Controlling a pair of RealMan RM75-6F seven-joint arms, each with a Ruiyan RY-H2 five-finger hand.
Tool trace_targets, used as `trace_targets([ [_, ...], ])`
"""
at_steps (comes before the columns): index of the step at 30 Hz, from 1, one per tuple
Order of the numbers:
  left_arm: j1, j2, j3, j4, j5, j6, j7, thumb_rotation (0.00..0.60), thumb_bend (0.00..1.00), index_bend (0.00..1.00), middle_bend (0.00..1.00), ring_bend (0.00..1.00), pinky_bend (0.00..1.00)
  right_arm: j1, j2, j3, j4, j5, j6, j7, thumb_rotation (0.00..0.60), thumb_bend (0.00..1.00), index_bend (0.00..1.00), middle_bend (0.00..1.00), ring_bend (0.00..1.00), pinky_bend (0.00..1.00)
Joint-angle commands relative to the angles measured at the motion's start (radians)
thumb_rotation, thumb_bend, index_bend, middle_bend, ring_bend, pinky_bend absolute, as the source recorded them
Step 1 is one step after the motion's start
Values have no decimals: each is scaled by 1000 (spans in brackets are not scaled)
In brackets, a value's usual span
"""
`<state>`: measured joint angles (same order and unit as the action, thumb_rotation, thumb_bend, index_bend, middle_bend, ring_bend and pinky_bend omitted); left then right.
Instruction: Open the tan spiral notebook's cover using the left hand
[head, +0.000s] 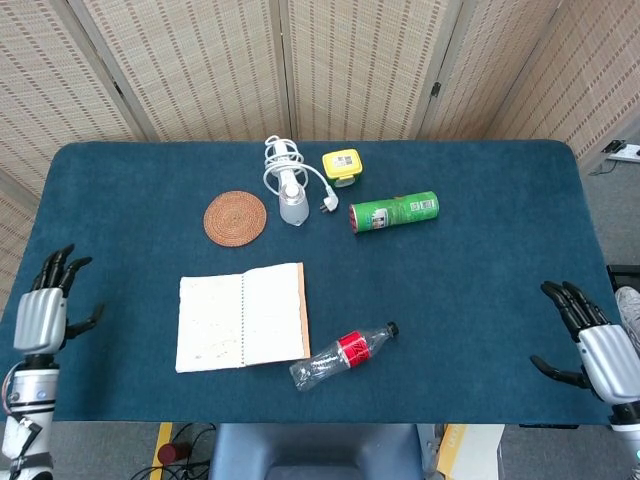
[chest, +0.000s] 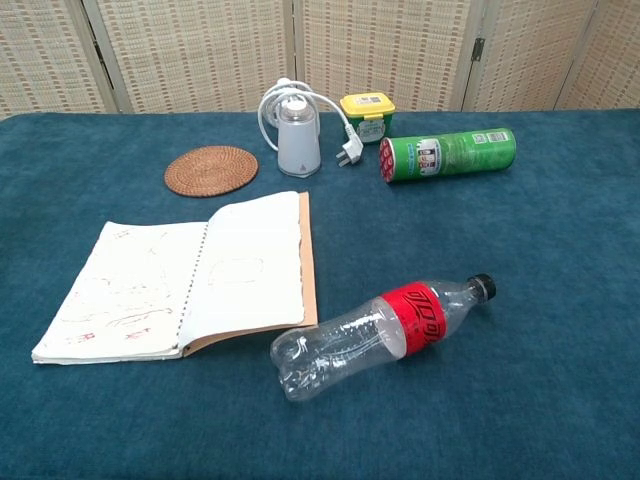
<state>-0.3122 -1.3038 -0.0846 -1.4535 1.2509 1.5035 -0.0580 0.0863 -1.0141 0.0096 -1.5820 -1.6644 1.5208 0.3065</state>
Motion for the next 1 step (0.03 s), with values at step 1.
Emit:
trace_targets([
  [1, 58, 41, 19, -48, -2, 51, 43, 600, 344, 227, 75, 50, 215, 5, -4, -2, 0, -2, -7, -5, 600, 210, 3, 118, 14, 151],
])
